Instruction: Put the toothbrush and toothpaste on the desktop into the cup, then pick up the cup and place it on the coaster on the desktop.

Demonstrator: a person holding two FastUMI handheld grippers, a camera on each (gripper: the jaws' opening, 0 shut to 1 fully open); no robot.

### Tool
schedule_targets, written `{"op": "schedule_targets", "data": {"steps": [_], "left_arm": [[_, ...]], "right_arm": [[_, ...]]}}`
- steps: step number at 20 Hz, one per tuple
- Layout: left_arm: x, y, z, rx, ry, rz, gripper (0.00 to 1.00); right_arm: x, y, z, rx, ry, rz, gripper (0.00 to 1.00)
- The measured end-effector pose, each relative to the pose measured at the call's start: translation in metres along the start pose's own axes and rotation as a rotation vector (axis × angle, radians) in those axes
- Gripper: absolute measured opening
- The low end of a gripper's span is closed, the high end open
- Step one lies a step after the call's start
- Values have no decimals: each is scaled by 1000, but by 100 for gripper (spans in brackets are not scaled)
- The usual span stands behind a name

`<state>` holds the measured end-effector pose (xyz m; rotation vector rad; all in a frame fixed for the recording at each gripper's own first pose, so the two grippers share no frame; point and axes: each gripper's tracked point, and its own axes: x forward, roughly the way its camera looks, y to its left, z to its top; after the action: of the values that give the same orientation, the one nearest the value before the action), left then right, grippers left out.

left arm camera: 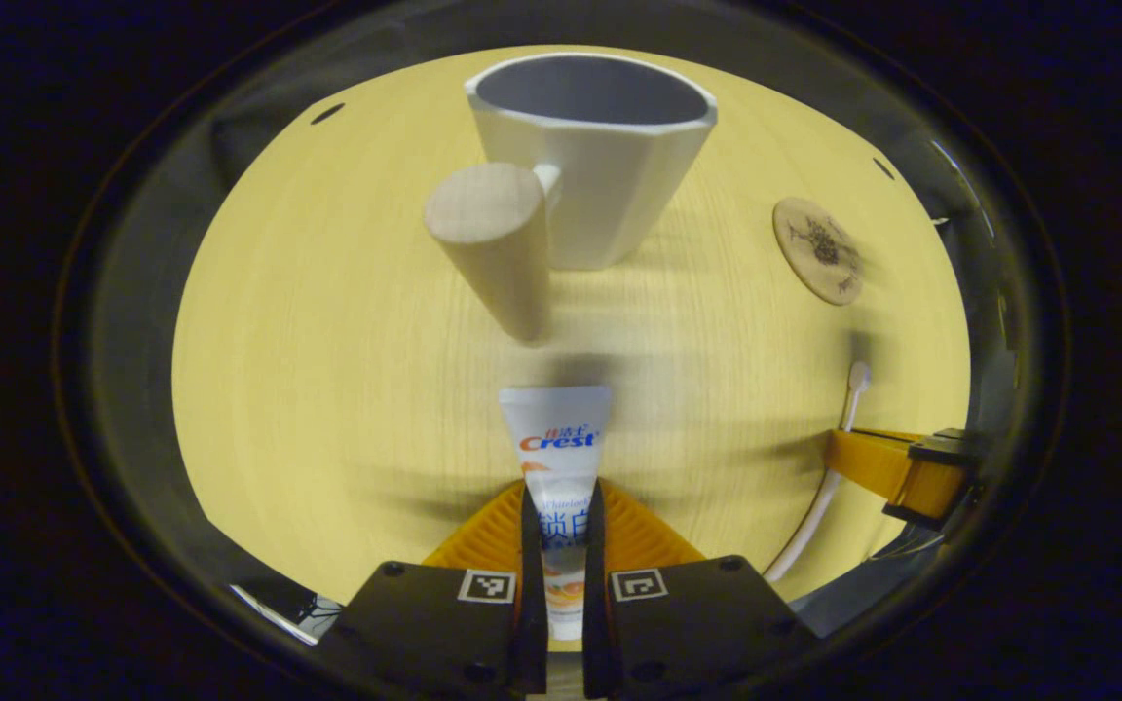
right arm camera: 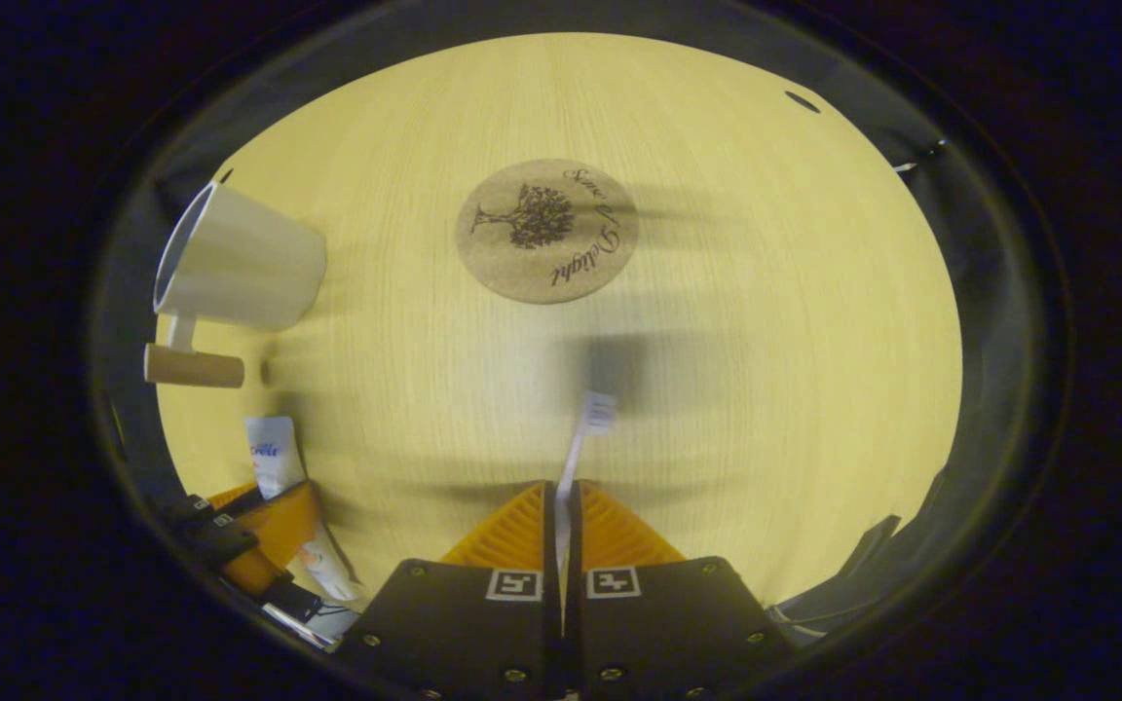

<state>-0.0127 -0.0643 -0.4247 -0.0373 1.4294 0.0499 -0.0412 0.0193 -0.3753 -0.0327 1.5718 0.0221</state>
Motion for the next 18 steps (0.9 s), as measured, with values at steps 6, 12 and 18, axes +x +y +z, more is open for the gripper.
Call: {"op": "schedule_targets", "data": {"steps": [6, 12, 18], "left_arm": [[-5, 0, -2, 34, 1, 1, 21], [-67, -19, 5, 66, -105, -42, 21], [-139, -37, 44, 69, -237, -100, 21]], "right_arm": [[-1, -1, 5, 19, 15, 15, 1], [-1, -1, 5, 12, 19, 21, 2], [-1, -1, 4, 6, 18, 26, 2]]}}
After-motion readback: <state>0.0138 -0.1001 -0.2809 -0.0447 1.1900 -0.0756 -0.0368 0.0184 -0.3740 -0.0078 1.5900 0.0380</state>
